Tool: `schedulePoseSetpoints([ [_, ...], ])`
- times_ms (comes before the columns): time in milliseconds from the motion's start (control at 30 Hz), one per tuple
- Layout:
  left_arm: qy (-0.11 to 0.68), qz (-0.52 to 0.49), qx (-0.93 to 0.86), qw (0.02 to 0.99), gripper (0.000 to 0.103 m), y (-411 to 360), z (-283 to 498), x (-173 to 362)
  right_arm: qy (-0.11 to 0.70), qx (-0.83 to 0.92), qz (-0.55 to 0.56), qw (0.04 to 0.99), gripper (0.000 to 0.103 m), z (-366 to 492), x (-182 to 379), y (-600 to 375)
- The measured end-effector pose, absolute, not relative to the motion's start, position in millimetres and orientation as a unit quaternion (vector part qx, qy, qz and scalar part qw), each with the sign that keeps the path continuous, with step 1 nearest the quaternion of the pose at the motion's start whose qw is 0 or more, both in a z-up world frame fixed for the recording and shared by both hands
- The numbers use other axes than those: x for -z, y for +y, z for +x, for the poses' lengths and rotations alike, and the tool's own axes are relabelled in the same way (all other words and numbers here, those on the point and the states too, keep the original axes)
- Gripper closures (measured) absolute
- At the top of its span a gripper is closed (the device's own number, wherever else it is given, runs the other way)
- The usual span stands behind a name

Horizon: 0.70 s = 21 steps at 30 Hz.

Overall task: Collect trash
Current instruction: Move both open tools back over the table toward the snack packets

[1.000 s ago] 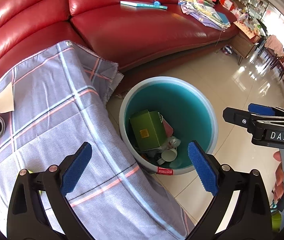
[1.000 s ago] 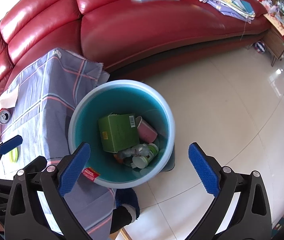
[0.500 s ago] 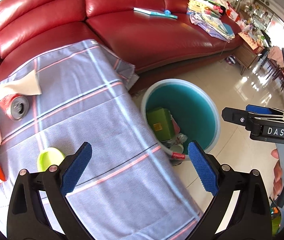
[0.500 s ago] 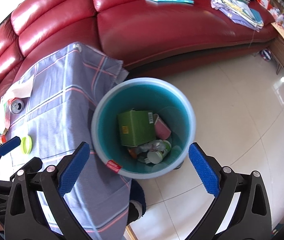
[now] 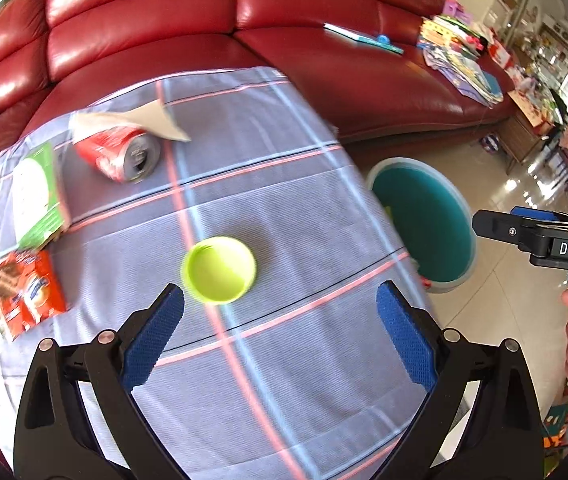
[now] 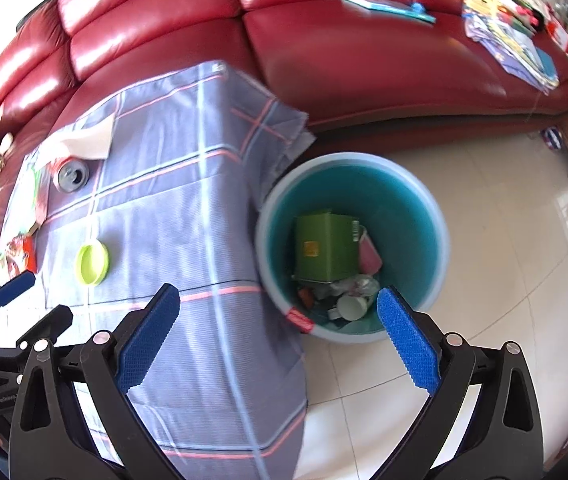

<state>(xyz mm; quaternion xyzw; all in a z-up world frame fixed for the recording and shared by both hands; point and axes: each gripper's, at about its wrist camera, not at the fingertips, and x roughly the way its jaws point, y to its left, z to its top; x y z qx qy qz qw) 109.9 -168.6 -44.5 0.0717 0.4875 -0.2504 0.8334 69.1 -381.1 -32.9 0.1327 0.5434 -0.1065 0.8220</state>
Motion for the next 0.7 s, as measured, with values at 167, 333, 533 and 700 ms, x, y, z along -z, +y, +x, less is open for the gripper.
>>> schedulePoseSetpoints([
  [167, 0.491, 0.056, 0.229, 0.839, 0.01, -124.3, 112.6, 46.9, 0.555, 0.085, 0.12, 0.819, 0.004, 84.6, 37.6, -343.8],
  [333, 0.493, 0.044, 0.205, 0.844, 0.01, -72.8, 112.5, 51.5, 0.568, 0.054, 0.101, 0.815, 0.004, 104.9, 41.5, -295.5],
  [533, 0.497, 0.026, 0.168, 0.851, 0.01, -3.6, 112.8, 58.2, 0.579, 0.014, 0.072, 0.812, 0.004, 127.4, 44.1, -228.9],
  [700, 0.502, 0.008, 0.137, 0.854, 0.01, 50.1, 116.2, 65.7, 0.587, -0.016, 0.045, 0.808, 0.004, 142.2, 45.5, -178.5],
])
